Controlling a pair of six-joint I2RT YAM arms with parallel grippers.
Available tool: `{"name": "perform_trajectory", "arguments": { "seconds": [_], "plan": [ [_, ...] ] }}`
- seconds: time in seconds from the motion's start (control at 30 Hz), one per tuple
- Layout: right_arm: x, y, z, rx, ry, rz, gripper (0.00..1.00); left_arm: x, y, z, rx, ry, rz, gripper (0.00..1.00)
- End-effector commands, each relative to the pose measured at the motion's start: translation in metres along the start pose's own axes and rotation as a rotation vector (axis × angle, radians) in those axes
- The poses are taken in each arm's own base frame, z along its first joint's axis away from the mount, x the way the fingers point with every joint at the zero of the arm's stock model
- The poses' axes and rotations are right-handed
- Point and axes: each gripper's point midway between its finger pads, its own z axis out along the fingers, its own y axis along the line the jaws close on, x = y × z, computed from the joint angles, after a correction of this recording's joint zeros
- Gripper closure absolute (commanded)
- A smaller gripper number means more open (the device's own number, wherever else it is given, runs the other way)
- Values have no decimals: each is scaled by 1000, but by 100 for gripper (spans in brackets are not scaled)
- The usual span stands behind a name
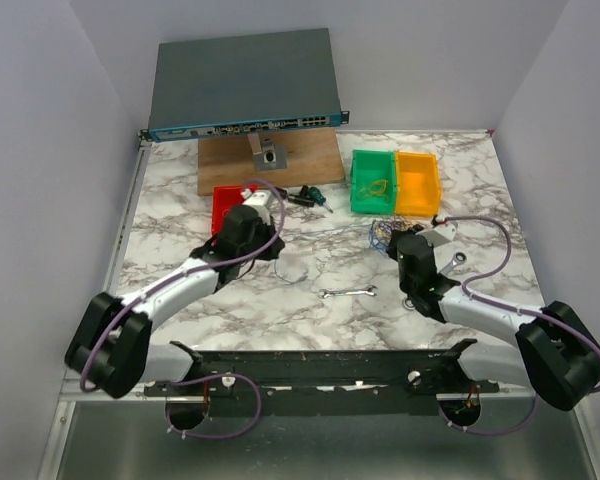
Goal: Untangle the cables
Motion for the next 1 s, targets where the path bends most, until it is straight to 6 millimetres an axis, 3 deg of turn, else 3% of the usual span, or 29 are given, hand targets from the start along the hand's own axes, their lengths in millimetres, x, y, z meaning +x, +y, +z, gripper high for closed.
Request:
{"name": "perform_trajectory", "arguments": {
  "seconds": [0.0,0.1,0.17,0.4,0.5,0.6,0.67,0.73,0.8,0.97],
  "plan": [
    [-32,-63,-6,326,-204,74,99,-40,45,-34,-128,-292,-142,100],
    [-37,-73,-9,370,-242,97,92,-42,67,-54,-182,-396,-220,100],
    [-38,-75,-10,382,-243,91,81,-45,73,-67,-200,-458,-238,100],
    [-38,-79,-8,422,-248,62,80,-53,80,-101,-229,-612,-257,100],
    [-47,-95,-15,503,-315,72,80,-53,86,-109,-255,-651,-276,100],
    [-52,-120,-29,606,-376,132,66,-52,93,-123,-288,-706,-317,100],
    [-48,-122,-28,617,-360,124,52,-52,97,-131,-291,-754,-342,100],
    [-46,-114,-22,613,-315,69,43,-52,97,-137,-282,-788,-350,100],
    [-45,-93,-10,567,-238,-31,36,-56,87,-138,-229,-800,-314,100],
    [-20,-36,15,253,-47,-179,23,-64,48,-124,-45,-726,-170,100]
  ]
}}
